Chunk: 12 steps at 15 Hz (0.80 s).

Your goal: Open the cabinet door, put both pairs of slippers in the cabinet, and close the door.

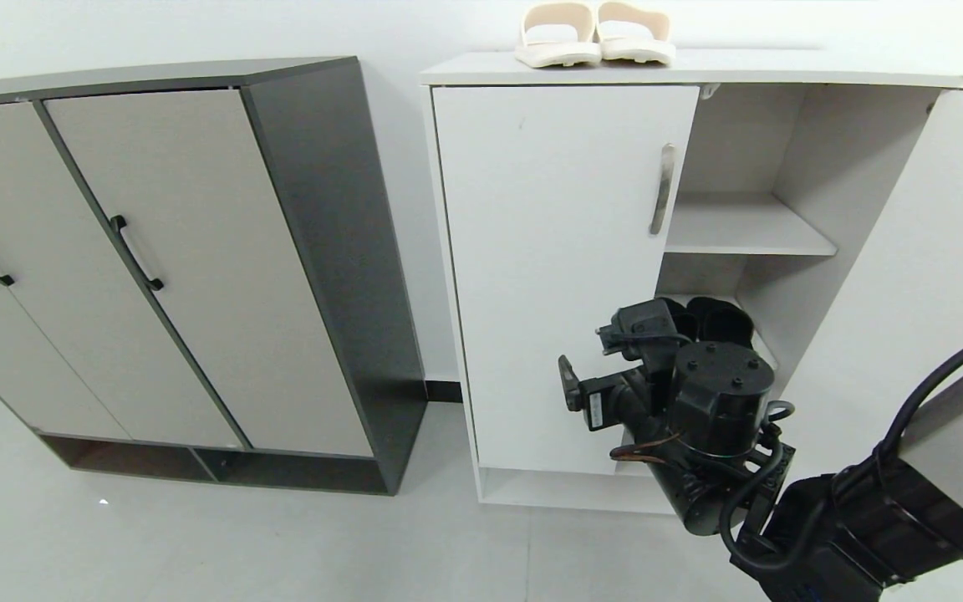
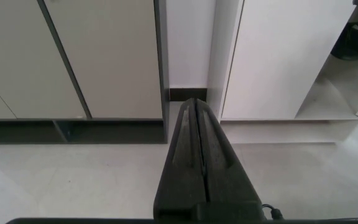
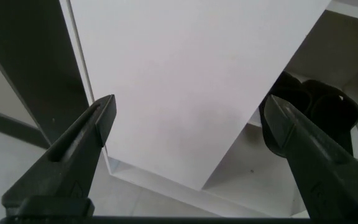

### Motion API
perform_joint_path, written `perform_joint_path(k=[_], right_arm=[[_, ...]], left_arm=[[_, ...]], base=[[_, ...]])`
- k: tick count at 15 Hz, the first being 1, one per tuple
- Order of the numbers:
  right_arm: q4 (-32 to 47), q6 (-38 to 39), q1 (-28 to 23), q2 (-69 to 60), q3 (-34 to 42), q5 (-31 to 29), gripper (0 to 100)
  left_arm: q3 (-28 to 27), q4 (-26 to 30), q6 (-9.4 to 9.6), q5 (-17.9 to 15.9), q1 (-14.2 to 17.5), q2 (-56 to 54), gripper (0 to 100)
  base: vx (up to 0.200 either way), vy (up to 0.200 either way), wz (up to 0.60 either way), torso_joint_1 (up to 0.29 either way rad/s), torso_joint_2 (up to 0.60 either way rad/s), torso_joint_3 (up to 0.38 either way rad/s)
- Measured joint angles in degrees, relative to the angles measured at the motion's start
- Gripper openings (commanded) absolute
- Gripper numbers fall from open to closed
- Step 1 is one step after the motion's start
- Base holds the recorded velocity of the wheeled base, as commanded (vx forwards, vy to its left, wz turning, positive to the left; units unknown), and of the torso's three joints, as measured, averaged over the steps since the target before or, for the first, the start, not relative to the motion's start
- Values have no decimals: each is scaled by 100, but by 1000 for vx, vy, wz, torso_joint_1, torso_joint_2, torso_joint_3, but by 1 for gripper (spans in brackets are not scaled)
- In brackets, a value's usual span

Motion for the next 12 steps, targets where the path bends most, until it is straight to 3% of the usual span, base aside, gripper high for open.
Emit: perform_joint_path(k=[4,8,12], right_arm=[[6,-2,-9,41,4,2,100],[39,-2,-9,55,0,-2,100],[15,-2,-9,63,2,-2,100]], left_arm=[[0,0,0,0,-2,0,0],[2,7,0,-5,-5,0,0],[-2,0,0,-2,-5,0,0]], base=[[0,0,0,-2,-19,-9],[0,0,0,26,-227,-312],[0,0,0,84,-535,-358]])
